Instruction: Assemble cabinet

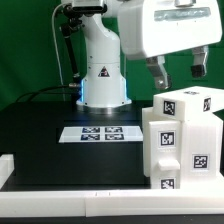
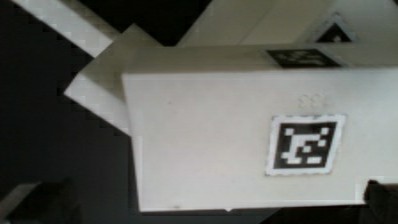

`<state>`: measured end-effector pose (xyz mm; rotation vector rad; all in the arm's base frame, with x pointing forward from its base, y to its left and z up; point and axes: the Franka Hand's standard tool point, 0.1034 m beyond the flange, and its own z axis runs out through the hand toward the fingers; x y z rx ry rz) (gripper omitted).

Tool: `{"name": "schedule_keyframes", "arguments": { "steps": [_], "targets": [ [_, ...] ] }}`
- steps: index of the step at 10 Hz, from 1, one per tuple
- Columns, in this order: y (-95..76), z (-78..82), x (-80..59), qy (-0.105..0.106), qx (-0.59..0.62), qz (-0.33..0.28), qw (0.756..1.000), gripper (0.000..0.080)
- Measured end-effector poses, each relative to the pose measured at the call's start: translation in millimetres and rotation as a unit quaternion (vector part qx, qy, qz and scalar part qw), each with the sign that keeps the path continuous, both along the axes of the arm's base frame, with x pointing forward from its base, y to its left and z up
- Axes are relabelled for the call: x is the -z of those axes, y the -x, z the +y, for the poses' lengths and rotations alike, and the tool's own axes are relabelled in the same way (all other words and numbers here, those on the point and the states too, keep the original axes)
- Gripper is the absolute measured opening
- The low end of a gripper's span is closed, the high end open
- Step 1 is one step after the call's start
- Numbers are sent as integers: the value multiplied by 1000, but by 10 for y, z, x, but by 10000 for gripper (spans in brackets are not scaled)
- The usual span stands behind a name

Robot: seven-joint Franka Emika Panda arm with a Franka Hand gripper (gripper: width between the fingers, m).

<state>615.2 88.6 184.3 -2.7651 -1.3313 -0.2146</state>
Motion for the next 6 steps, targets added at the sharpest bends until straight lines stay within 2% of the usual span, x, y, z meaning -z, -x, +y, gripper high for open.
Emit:
{"name": "schedule_keyframes", "arguments": {
  "steps": [1,3,6],
  "targets": [
    [-13,29,23,27,-66,-6,997,797],
    [-14,95,82,68,-133,-8,989,797],
    [-22,31,87,83,-222,-13,971,797]
  ]
}}
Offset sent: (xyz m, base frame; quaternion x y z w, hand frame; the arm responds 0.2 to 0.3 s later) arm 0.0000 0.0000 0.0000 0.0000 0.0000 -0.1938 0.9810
